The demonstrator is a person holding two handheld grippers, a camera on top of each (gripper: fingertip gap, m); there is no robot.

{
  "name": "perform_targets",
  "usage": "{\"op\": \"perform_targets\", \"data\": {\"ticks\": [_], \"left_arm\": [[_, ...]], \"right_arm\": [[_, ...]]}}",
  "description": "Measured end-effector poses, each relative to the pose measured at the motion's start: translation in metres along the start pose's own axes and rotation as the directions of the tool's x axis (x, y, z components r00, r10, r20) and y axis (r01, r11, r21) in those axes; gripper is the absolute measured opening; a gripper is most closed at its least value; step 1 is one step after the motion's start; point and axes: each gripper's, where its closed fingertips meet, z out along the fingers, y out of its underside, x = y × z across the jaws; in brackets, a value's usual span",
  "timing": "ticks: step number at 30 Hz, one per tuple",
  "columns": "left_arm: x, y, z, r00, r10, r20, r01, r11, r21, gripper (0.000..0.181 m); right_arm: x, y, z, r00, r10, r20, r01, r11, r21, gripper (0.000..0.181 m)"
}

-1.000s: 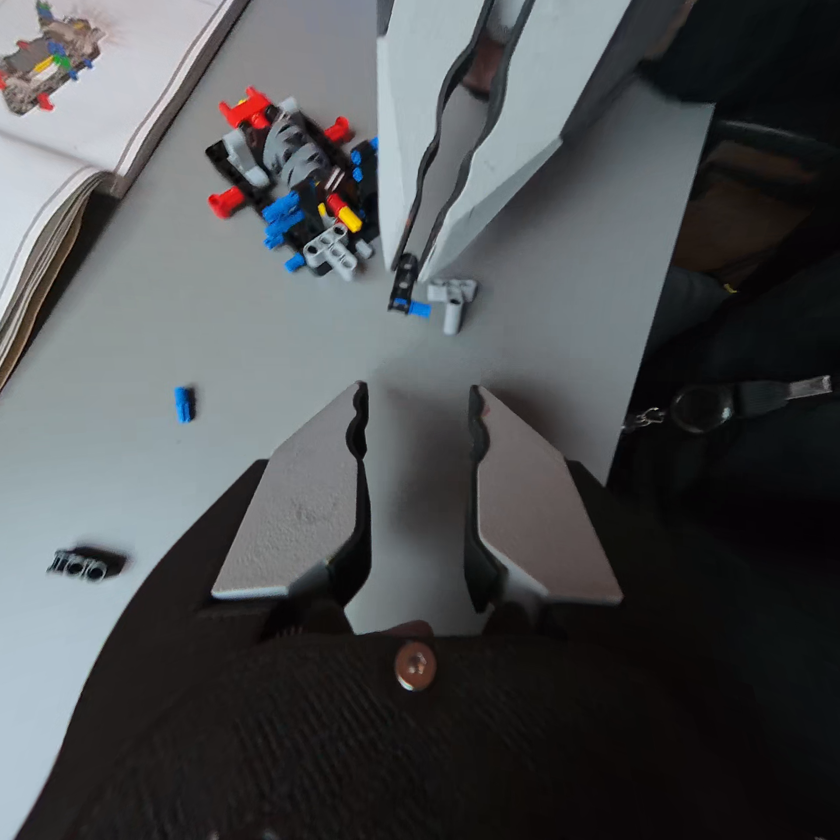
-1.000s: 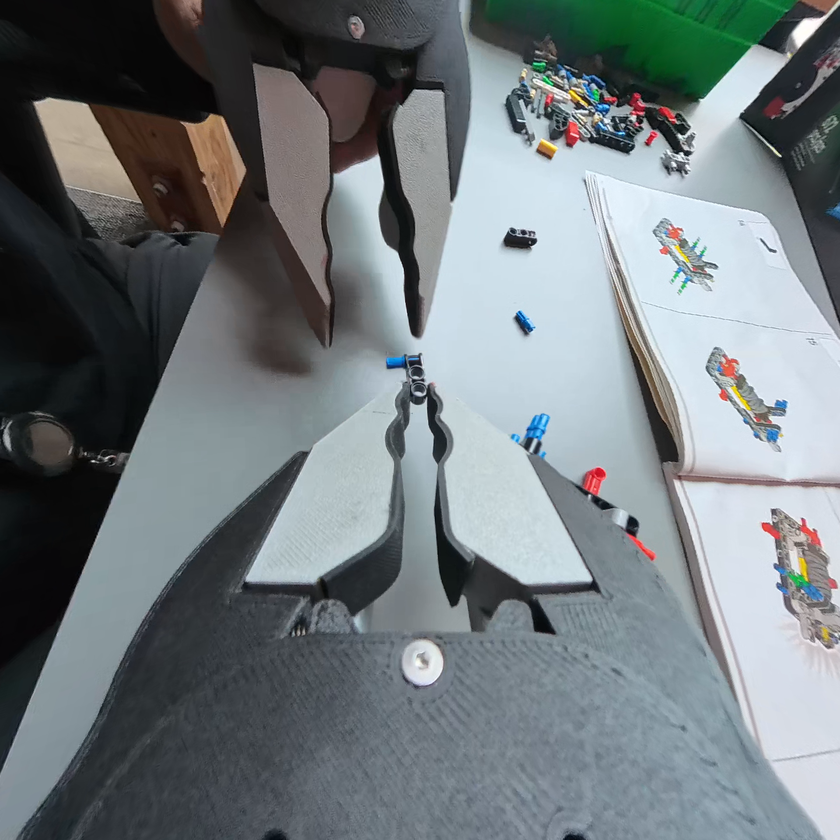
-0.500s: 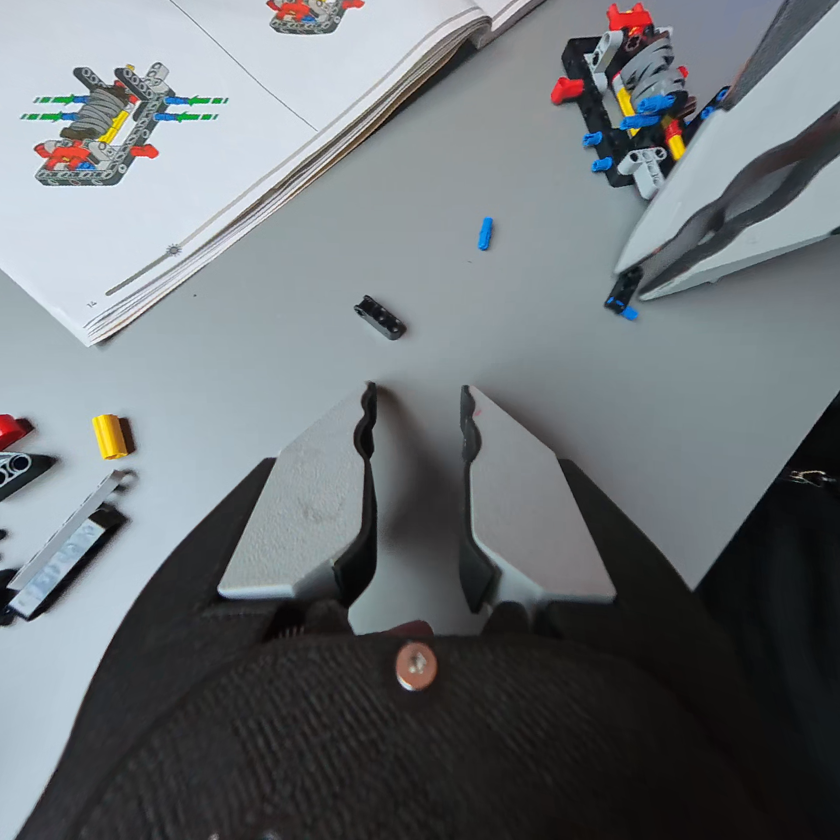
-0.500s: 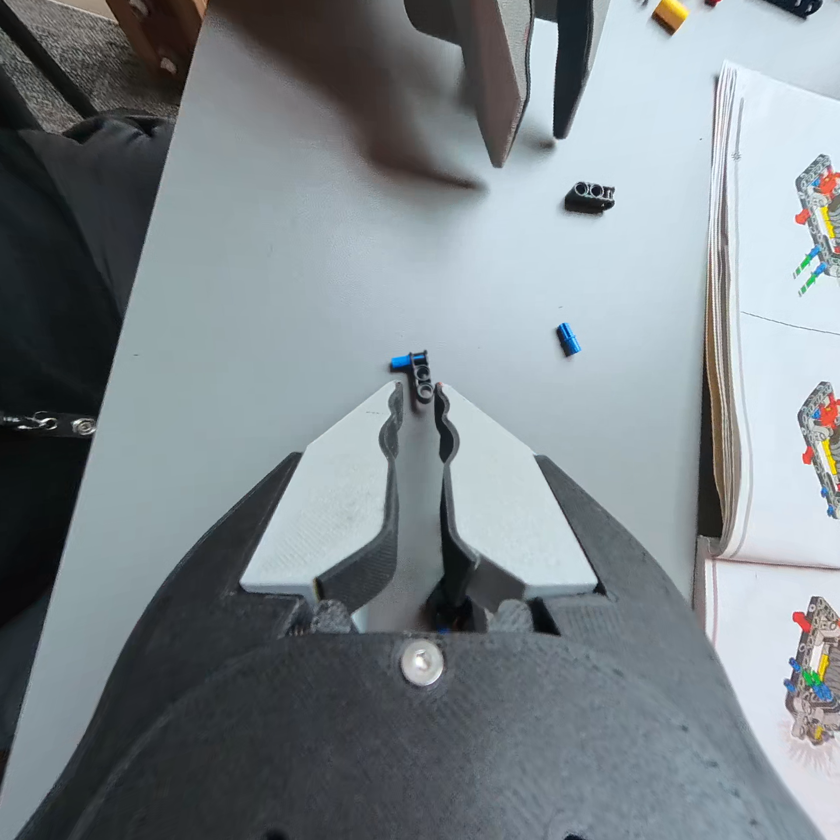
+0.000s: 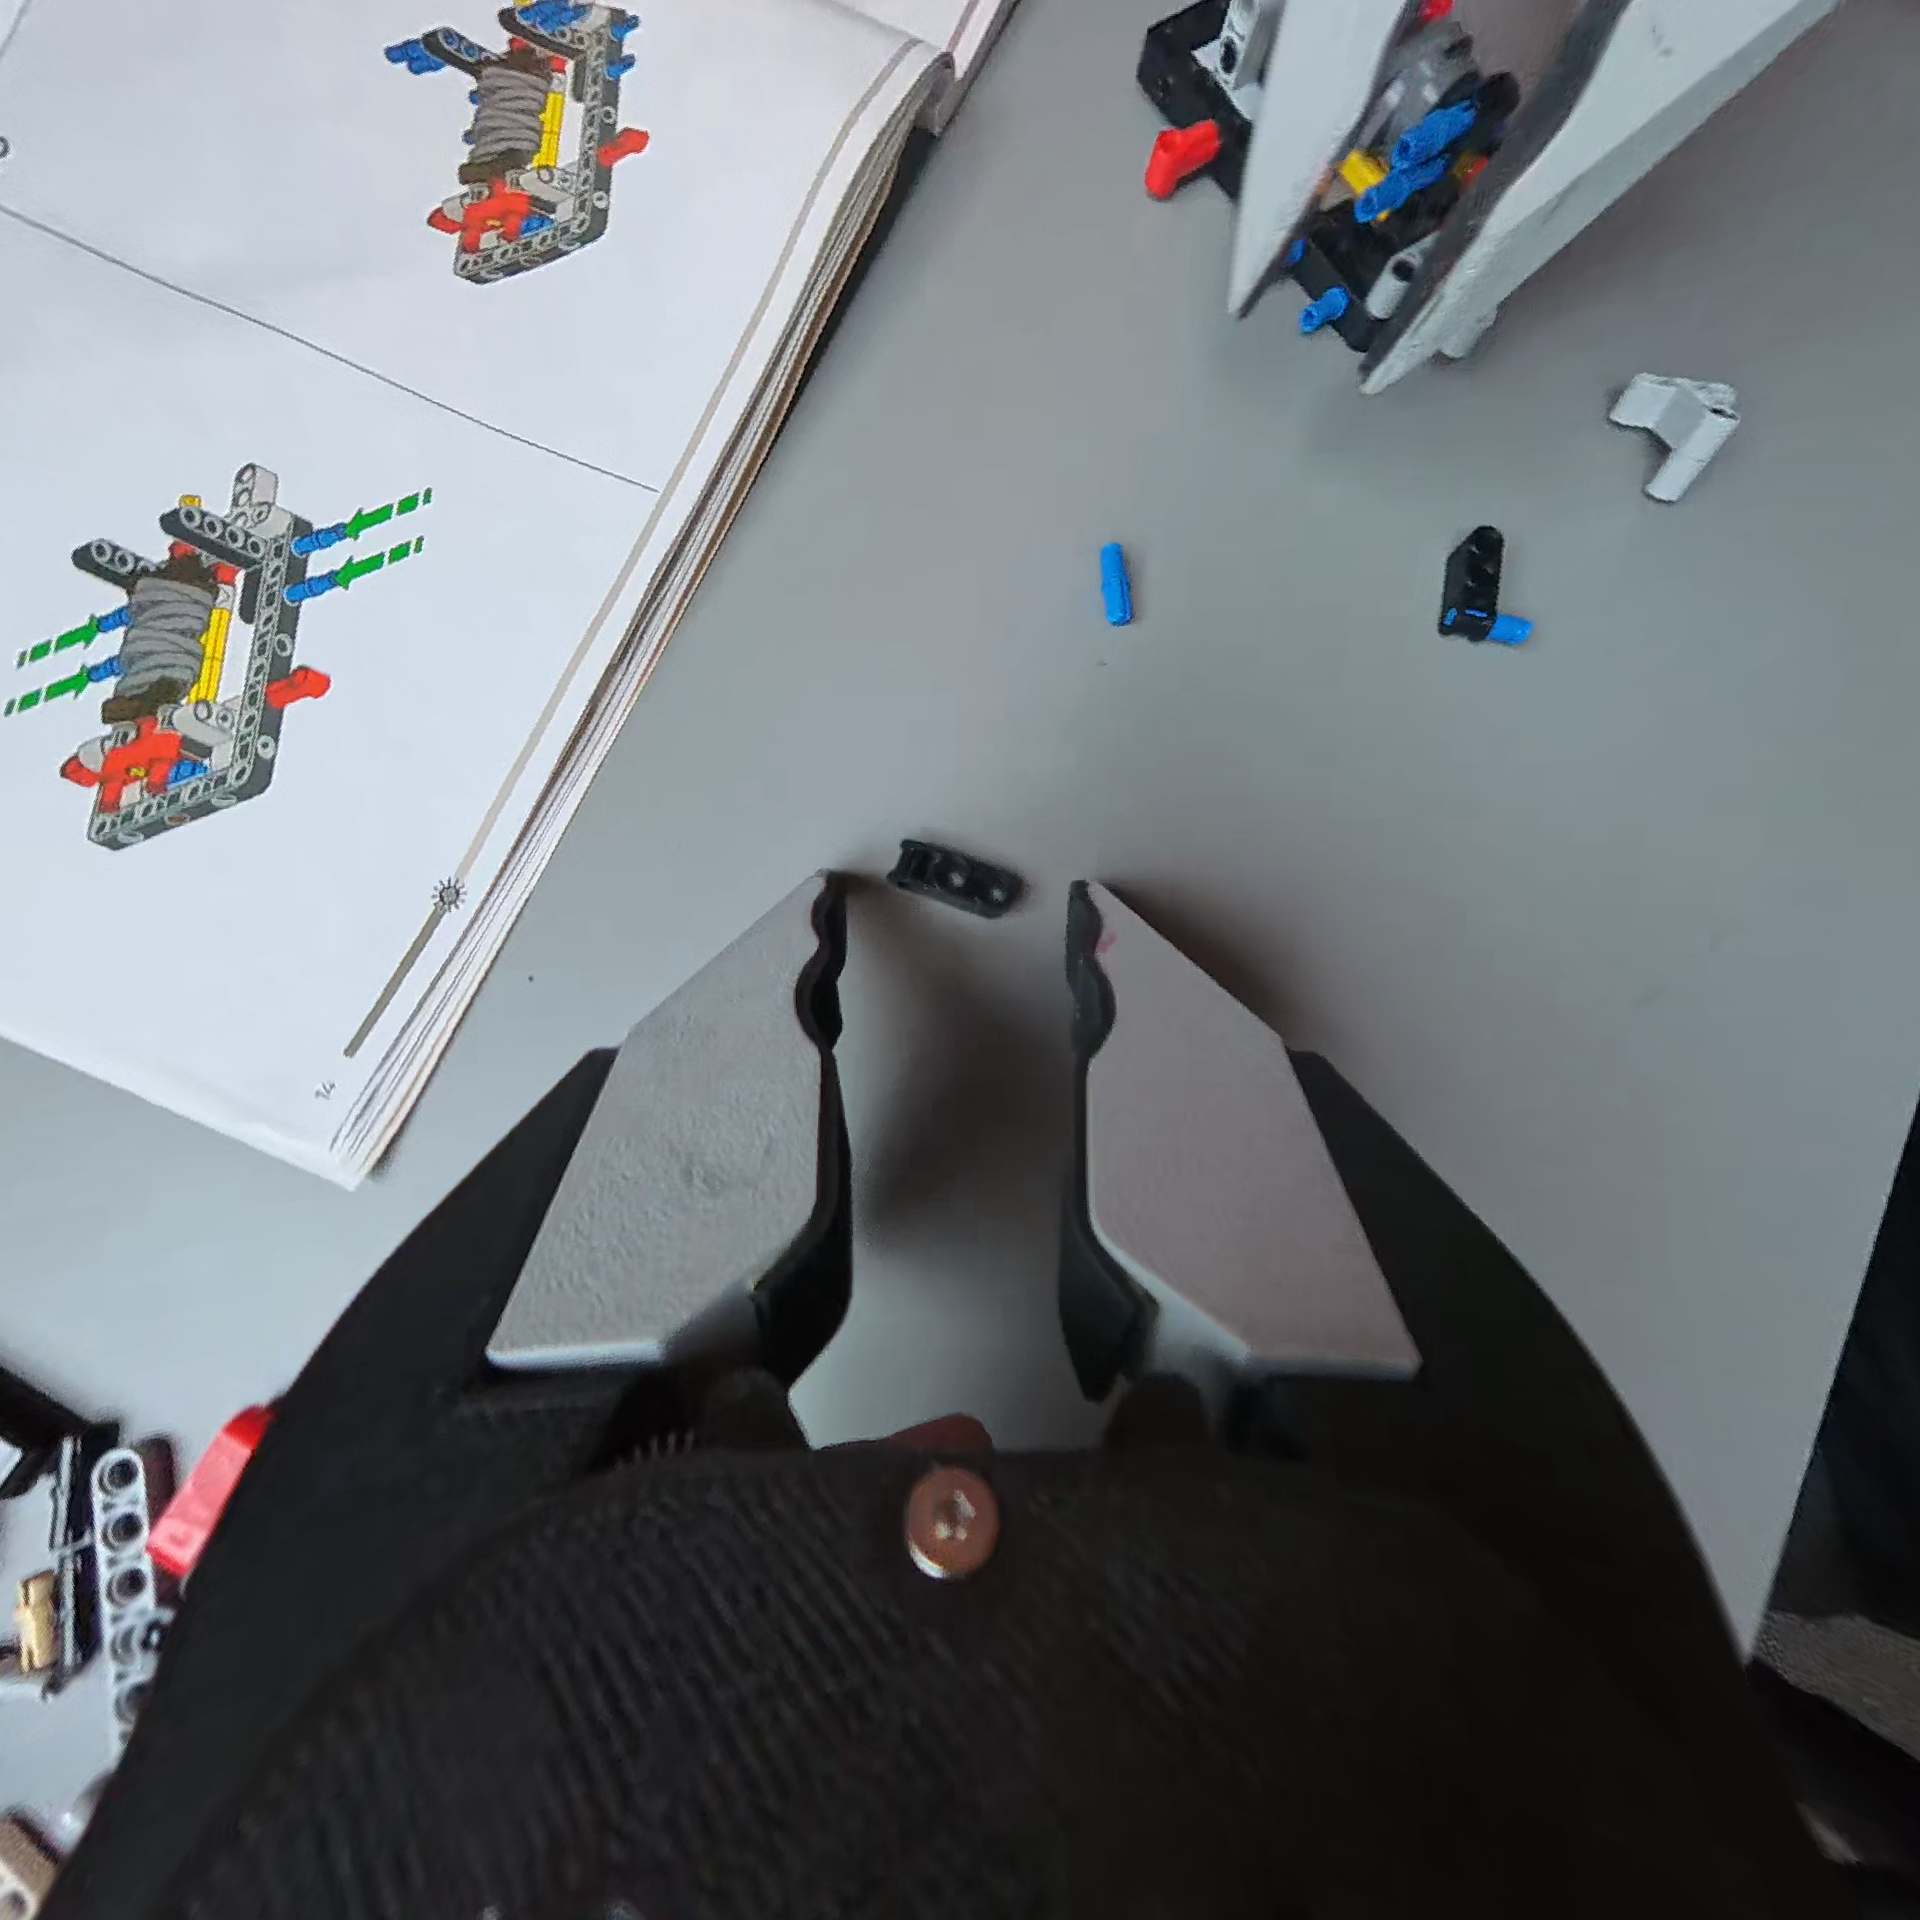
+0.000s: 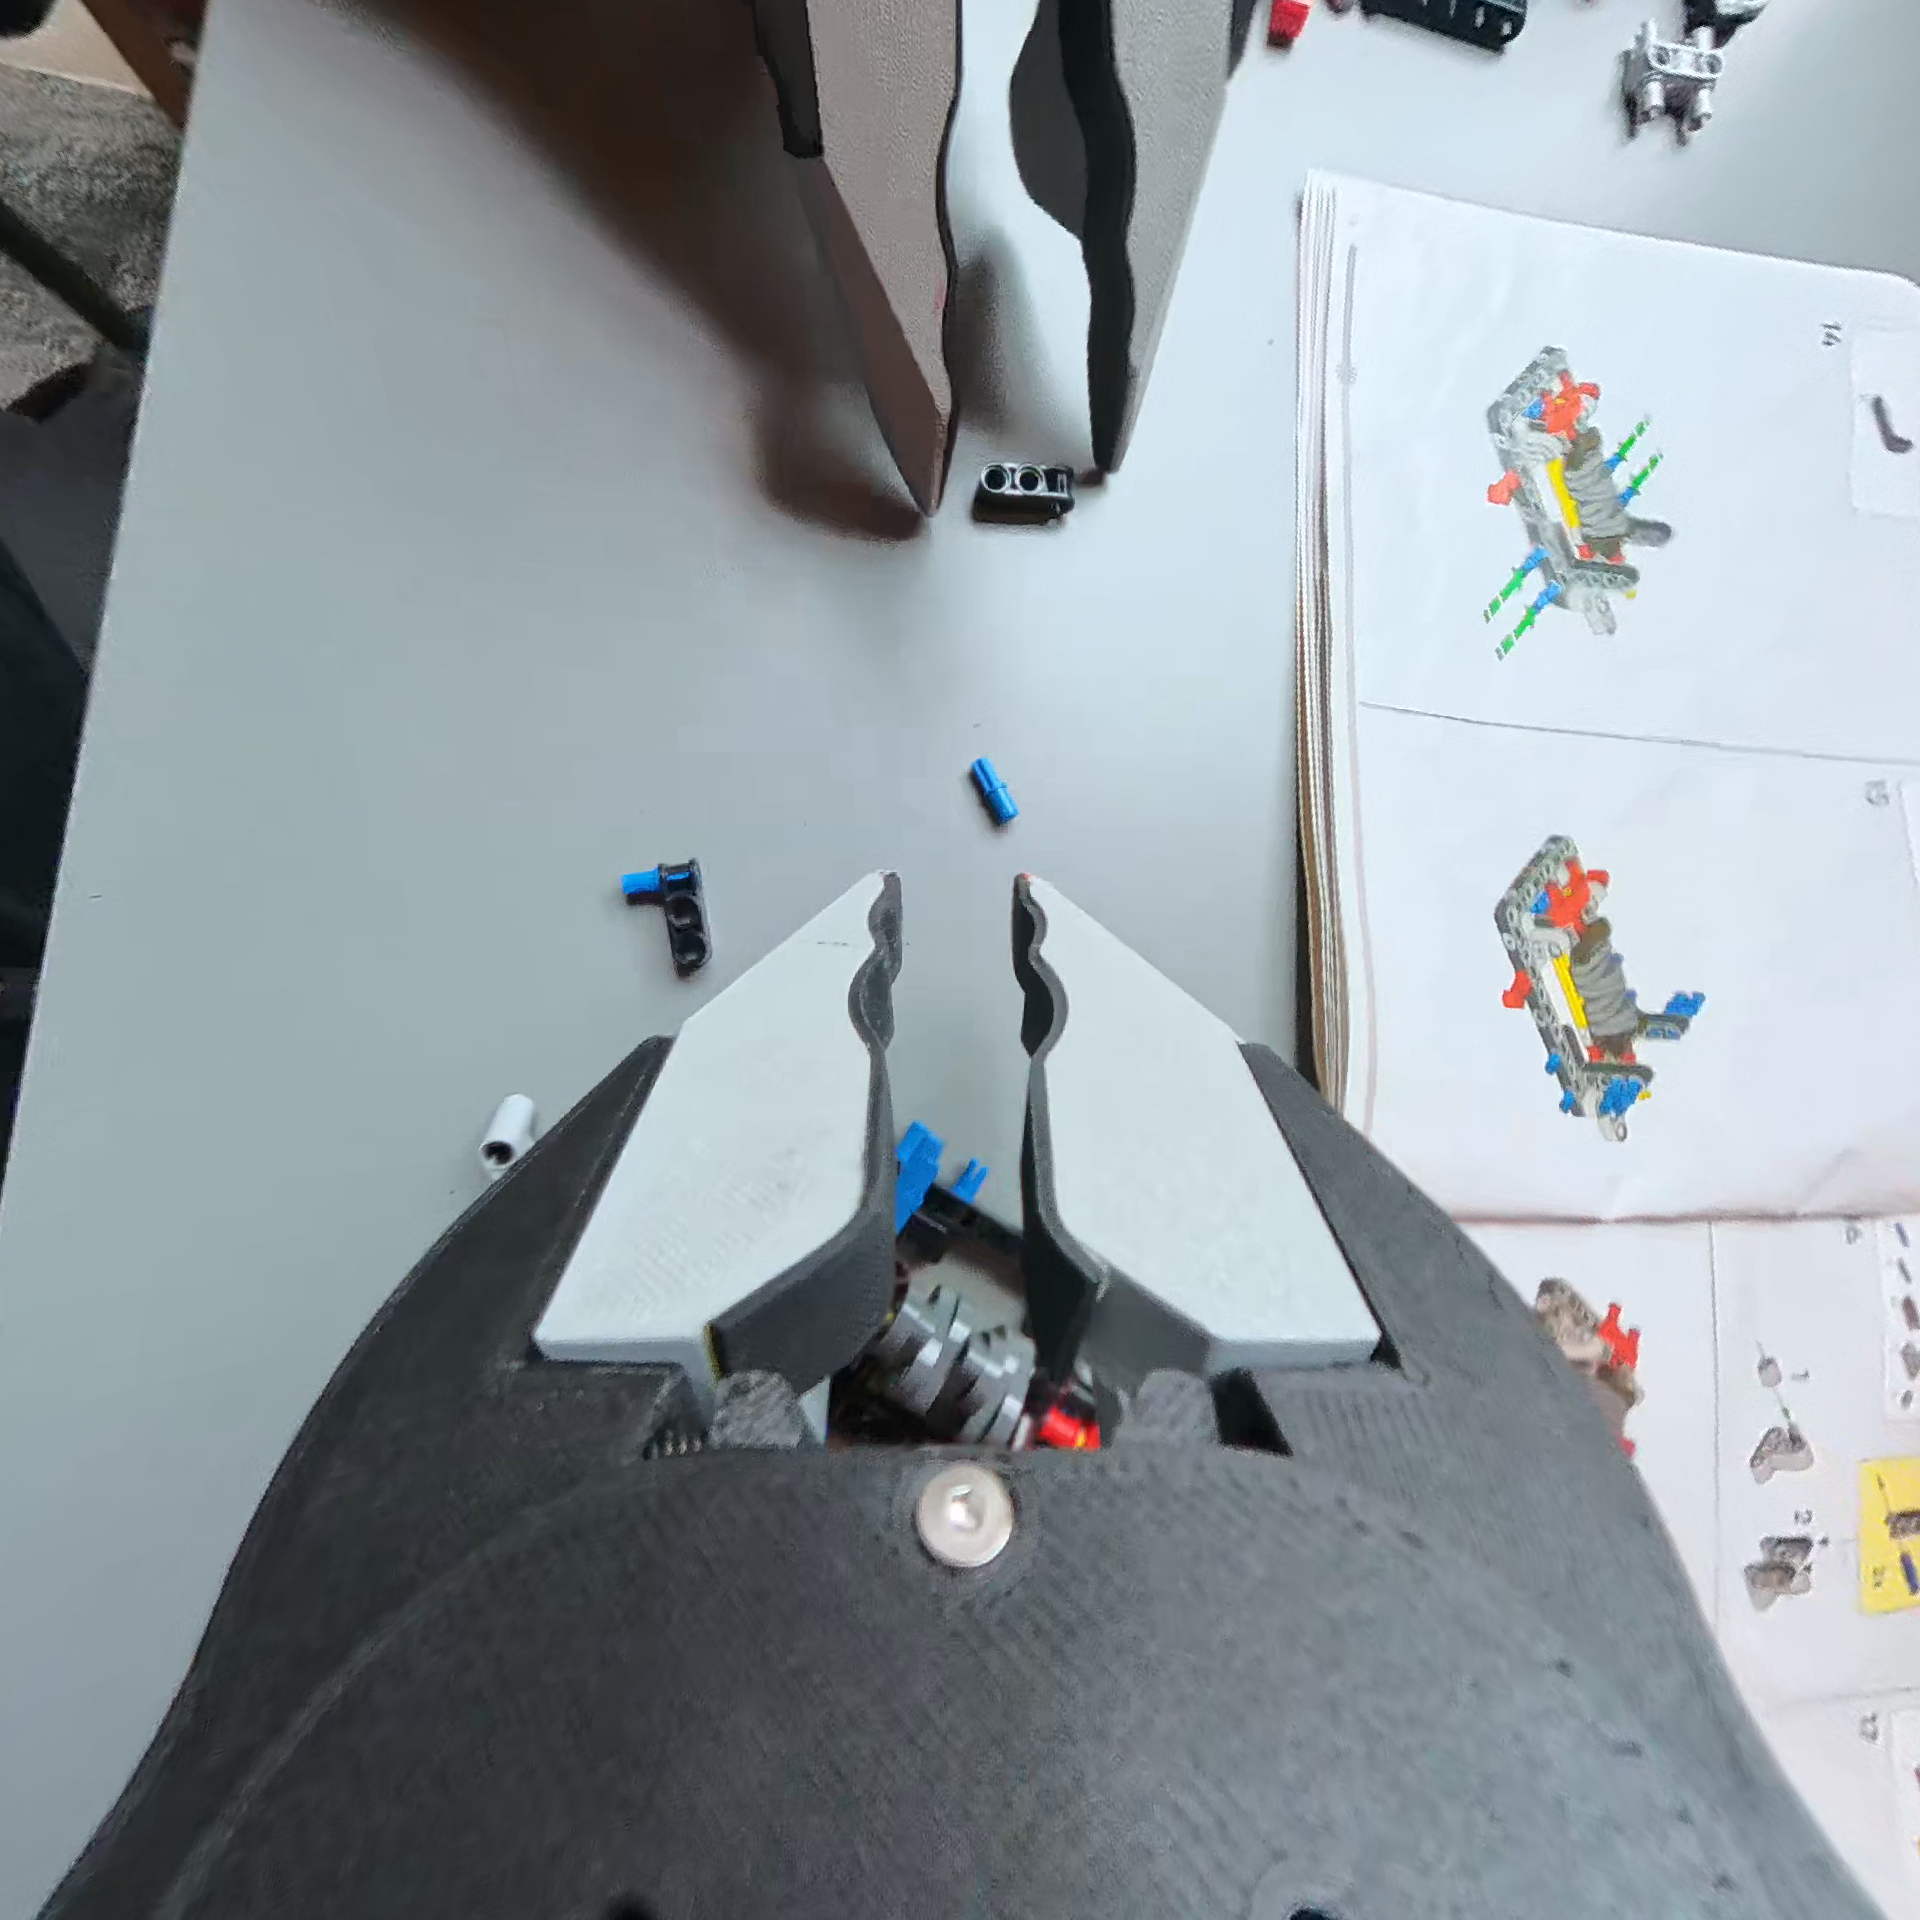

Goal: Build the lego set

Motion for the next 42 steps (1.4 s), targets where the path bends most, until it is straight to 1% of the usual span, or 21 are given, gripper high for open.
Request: {"op": "perform_targets", "data": {"ticks": [4,6,10,12,14,16,18,19,21,23,25,28,29,31,32,34,36,37,39,42], "left_arm": [[0.002,-0.002,0.003,0.999,0.042,-0.030,-0.042,0.999,-0.020,0.029],[0.006,-0.003,0.003,0.998,0.041,-0.044,-0.042,0.999,-0.022,0.029],[0.019,-0.001,0.002,0.998,0.016,-0.057,-0.017,1.000,-0.018,0.030],[0.027,0.001,0.000,0.998,0.000,-0.056,-0.001,1.000,-0.014,0.035],[0.023,0.004,-0.003,0.999,-0.036,0.012,0.036,0.999,-0.016,0.037],[0.019,0.006,-0.006,0.990,-0.130,0.059,0.132,0.991,-0.020,0.035],[0.024,0.002,-0.010,0.979,-0.200,0.044,0.200,0.980,-0.007,0.040],[0.027,-0.001,-0.012,0.976,-0.212,0.041,0.212,0.977,0.005,0.038],[0.033,0.001,-0.014,0.976,-0.215,0.040,0.216,0.976,-0.012,0.022],[0.038,0.002,-0.010,0.977,-0.214,0.020,0.214,0.976,-0.026,0.019],[0.038,0.005,-0.005,0.978,-0.208,0.012,0.208,0.977,-0.042,0.026],[0.041,0.002,-0.003,0.976,-0.214,-0.035,0.212,0.977,-0.035,0.029],[0.042,0.001,-0.002,0.975,-0.213,-0.055,0.212,0.977,-0.030,0.029],[0.046,-0.001,-0.001,0.966,-0.238,-0.103,0.237,0.971,-0.020,0.029],[0.050,-0.003,0.000,0.959,-0.249,-0.138,0.249,0.968,-0.020,0.029],[0.058,-0.009,0.005,0.946,-0.258,-0.194,0.260,0.966,-0.018,0.028],[0.065,-0.013,0.009,0.942,-0.251,-0.223,0.254,0.967,-0.015,0.025],[0.066,-0.013,0.010,0.944,-0.246,-0.219,0.250,0.968,-0.012,0.025],[0.066,-0.008,0.005,0.955,-0.232,-0.182,0.232,0.972,-0.023,0.027],[0.055,0.005,-0.011,0.972,-0.221,-0.080,0.220,0.975,-0.021,0.030]], "right_arm": [[0.004,-0.001,0.017,0.998,-0.048,0.050,0.050,0.997,-0.051,0.018],[0.006,-0.001,0.023,0.997,-0.052,0.059,0.056,0.996,-0.067,0.017],[0.004,-0.005,0.024,0.997,-0.031,0.064,0.033,0.999,-0.035,0.016],[-0.001,-0.005,0.022,0.998,-0.016,0.066,0.018,1.000,-0.020,0.015],[-0.006,-0.006,0.020,0.998,-0.016,0.059,0.017,1.000,-0.004,0.014],[-0.010,-0.006,0.018,0.998,-0.019,0.052,0.019,1.000,0.004,0.013],[-0.013,-0.006,0.016,0.999,-0.019,0.048,0.019,1.000,0.009,0.012],[-0.014,-0.007,0.015,0.999,-0.024,0.045,0.023,1.000,0.019,0.012],[-0.013,-0.011,0.014,0.999,-0.026,0.046,0.024,0.999,0.044,0.008],[-0.009,-0.015,0.018,0.997,0.035,0.066,-0.037,0.998,0.042,0.008],[-0.006,-0.021,0.027,0.988,0.120,0.095,-0.123,0.992,0.020,0.002],[0.002,-0.027,0.046,0.971,0.235,0.056,-0.233,0.972,-0.029,0.000],[0.000,-0.030,0.052,0.962,0.266,0.064,-0.264,0.964,-0.037,0.000],[-0.002,-0.037,0.062,0.951,0.302,0.067,-0.299,0.953,-0.041,0.000],[0.000,-0.036,0.064,0.949,0.313,0.039,-0.311,0.949,-0.049,0.000],[0.005,-0.034,0.064,0.940,0.340,0.003,-0.339,0.939,-0.051,0.000],[0.000,-0.036,0.060,0.932,0.362,0.031,-0.361,0.932,-0.036,0.000],[-0.002,-0.038,0.057,0.930,0.366,0.039,-0.366,0.930,-0.027,0.005],[-0.006,-0.042,0.054,0.933,0.357,0.049,-0.356,0.934,-0.020,0.009],[-0.005,-0.046,0.058,0.942,0.334,0.004,-0.334,0.942,-0.026,0.013]]}}
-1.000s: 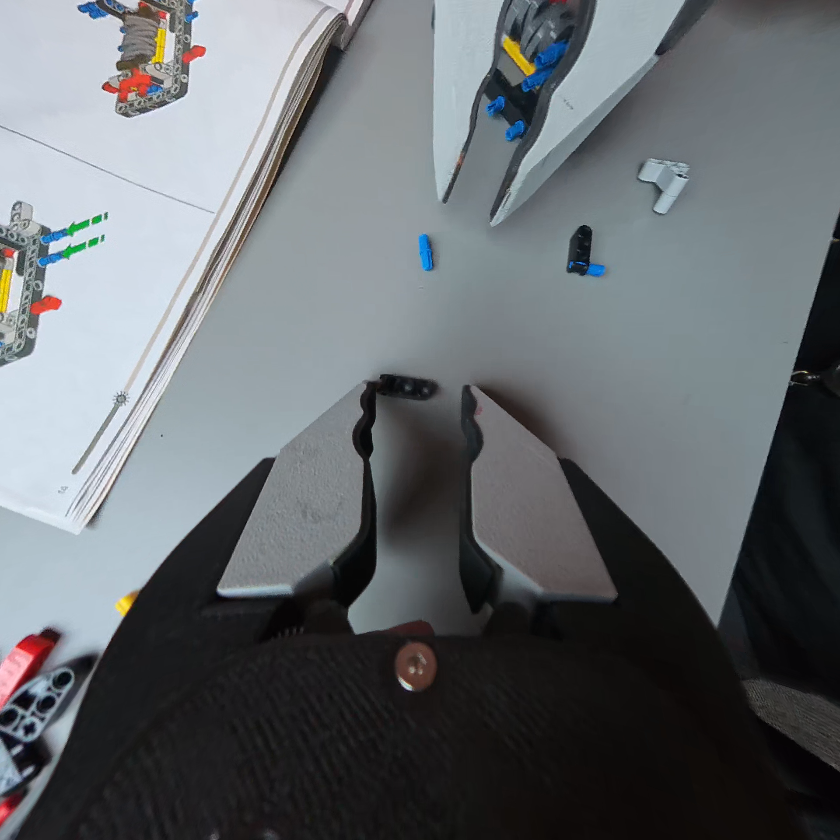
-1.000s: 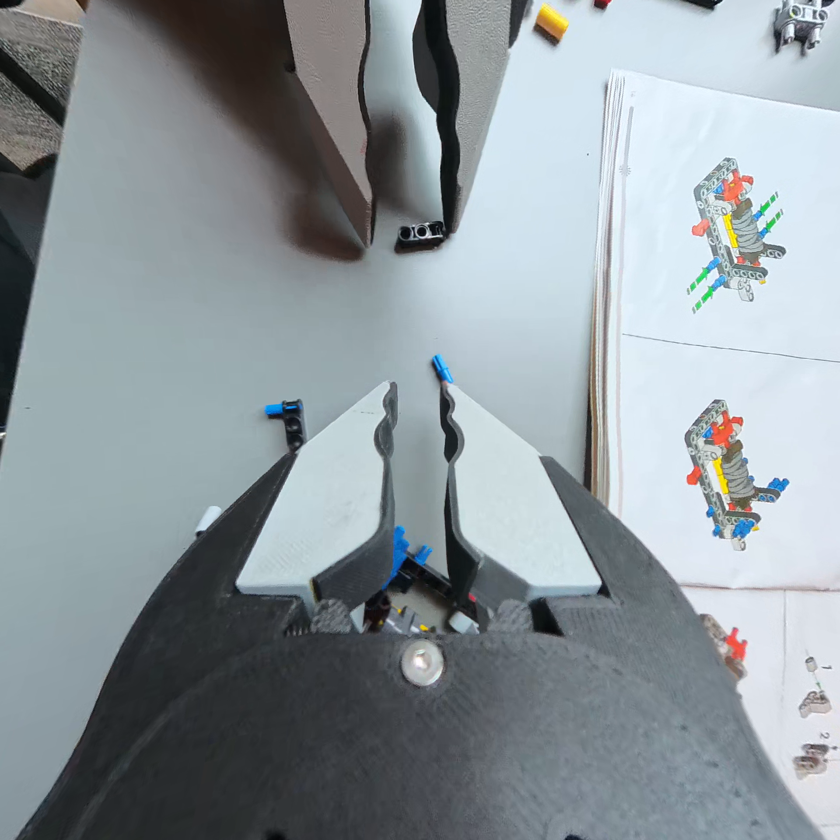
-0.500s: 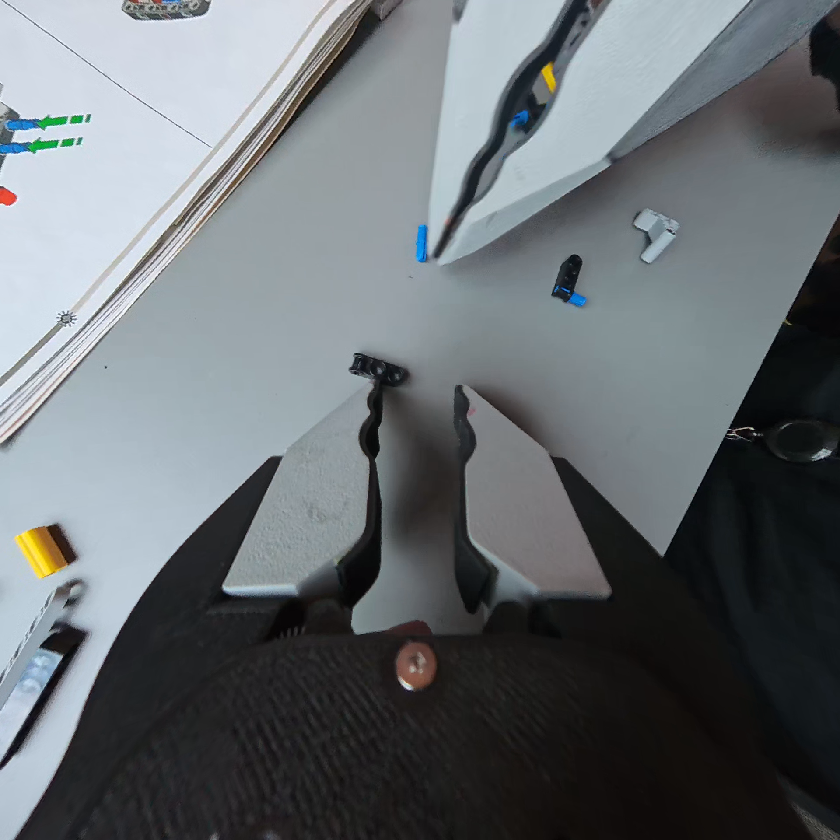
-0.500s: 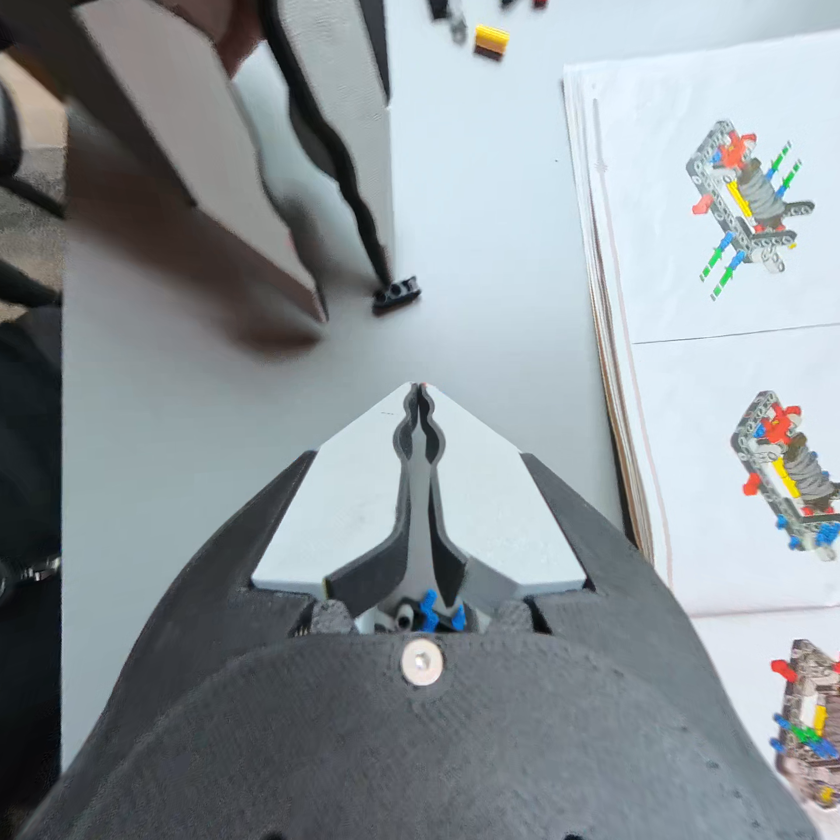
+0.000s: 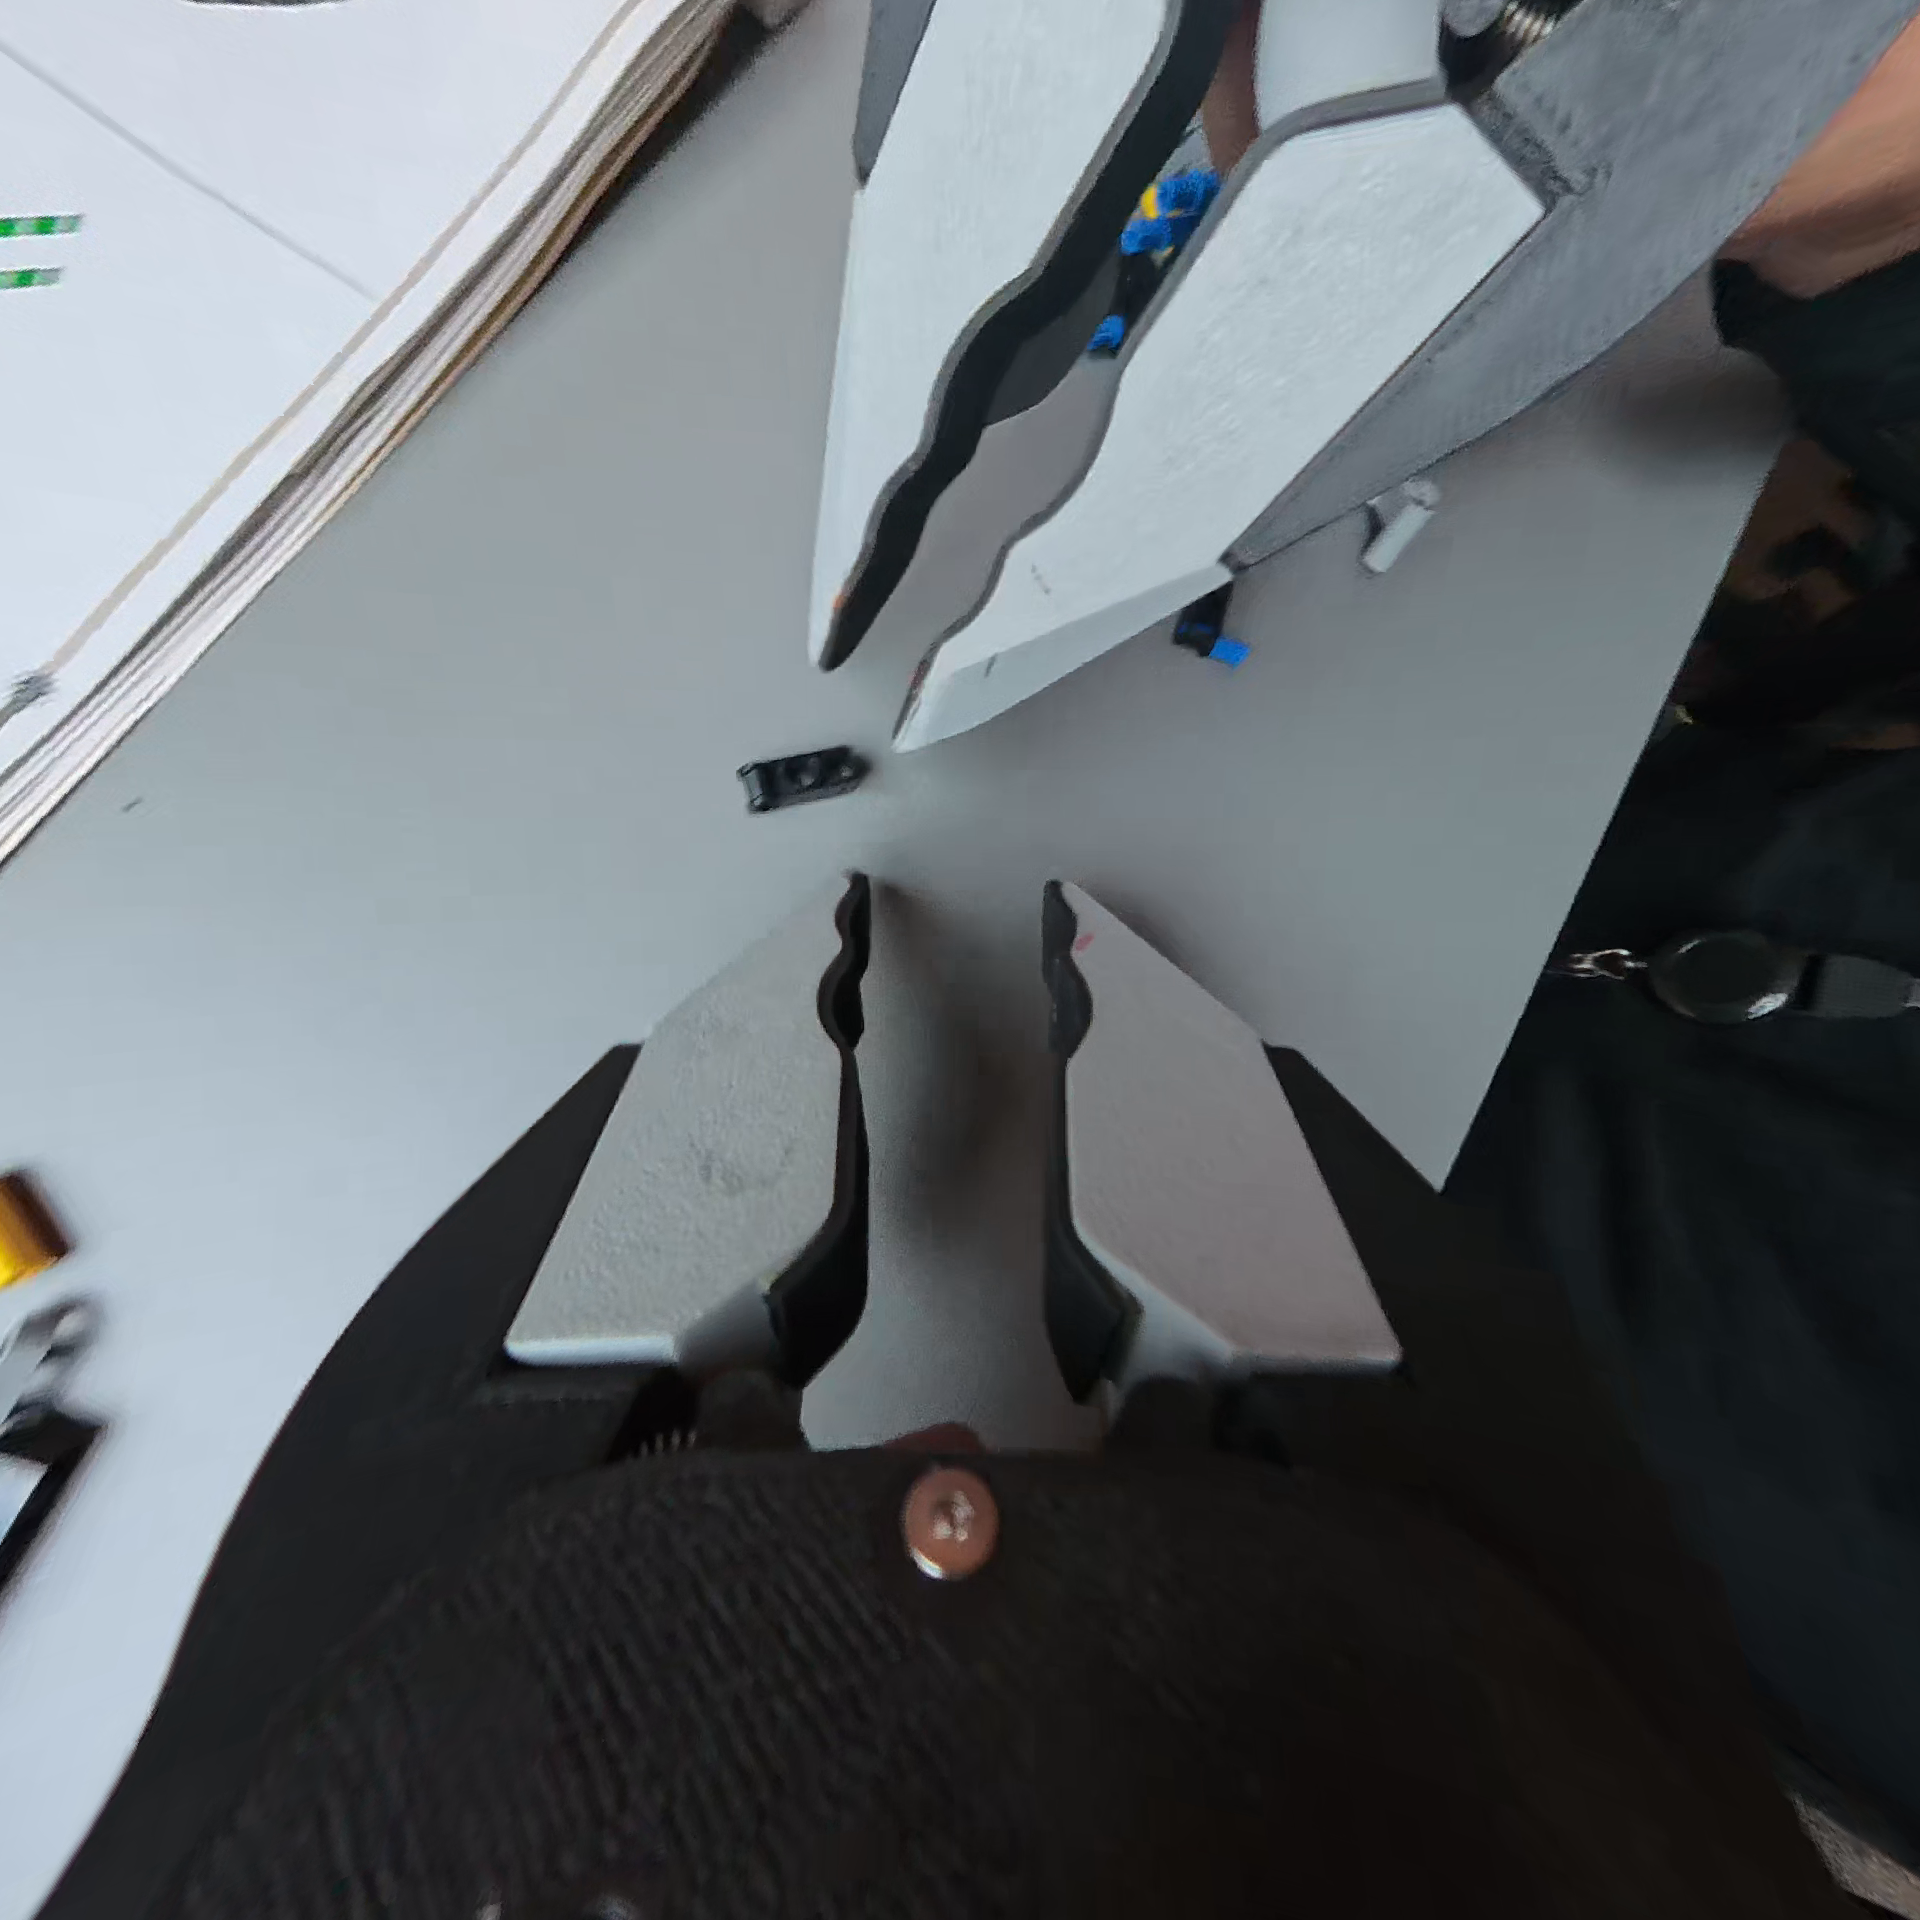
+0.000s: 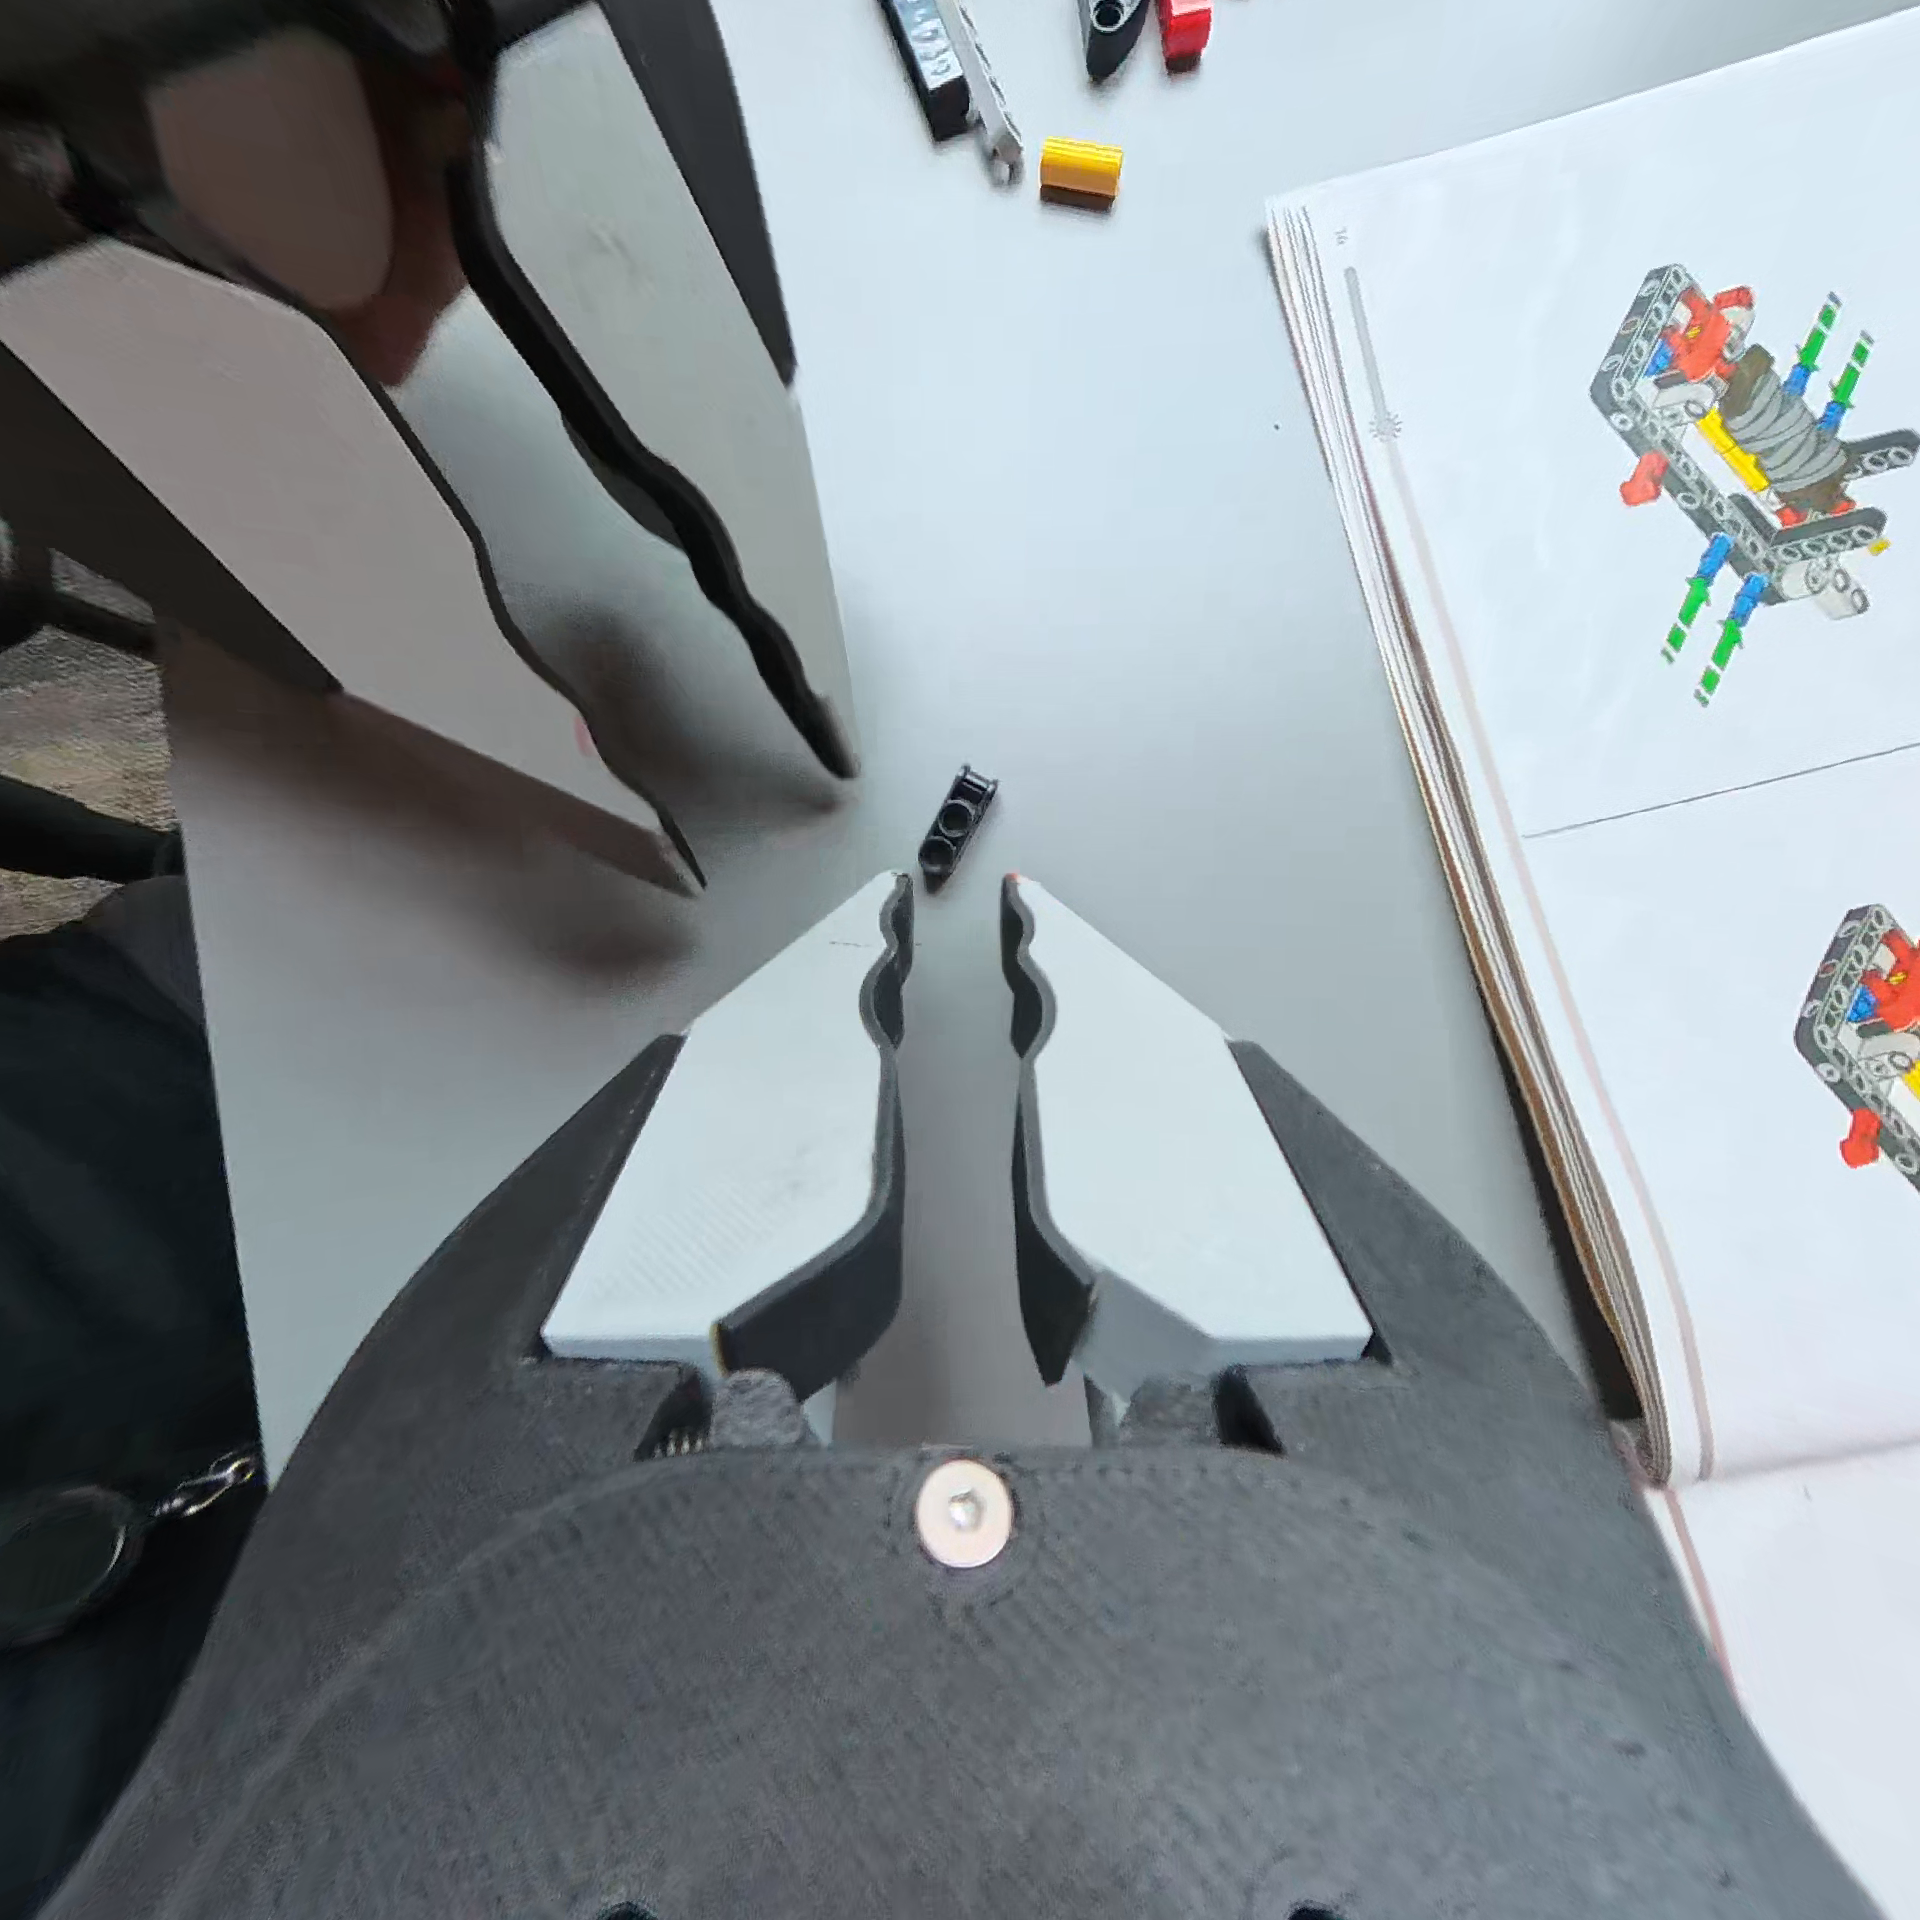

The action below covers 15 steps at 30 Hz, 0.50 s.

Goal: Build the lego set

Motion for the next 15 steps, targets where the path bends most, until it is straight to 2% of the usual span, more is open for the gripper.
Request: {"op": "perform_targets", "data": {"ticks": [4,5,8,11,15], "left_arm": [[-0.019,0.010,-0.019,0.994,-0.023,0.104,0.021,1.000,0.021,0.032],[-0.022,0.010,-0.021,0.993,-0.026,0.116,0.023,0.999,0.030,0.032],[-0.025,0.008,-0.023,0.992,0.022,0.125,-0.030,0.997,0.065,0.034],[-0.015,0.005,-0.018,0.995,0.079,0.053,-0.082,0.995,0.060,0.035],[0.001,-0.004,-0.010,0.989,0.124,-0.078,-0.119,0.990,0.075,0.031]], "right_arm": [[-0.003,-0.003,0.014,1.000,0.005,-0.008,-0.006,1.000,-0.019,0.013],[-0.004,-0.002,0.017,1.000,0.001,-0.007,-0.001,1.000,-0.029,0.006],[-0.005,-0.002,0.018,0.994,-0.094,-0.054,0.092,0.995,-0.035,0.004],[-0.008,0.001,0.014,0.952,-0.274,-0.134,0.270,0.962,-0.048,0.004],[-0.016,0.006,0.004,0.823,-0.513,-0.244,0.515,0.855,-0.063,0.004]]}}
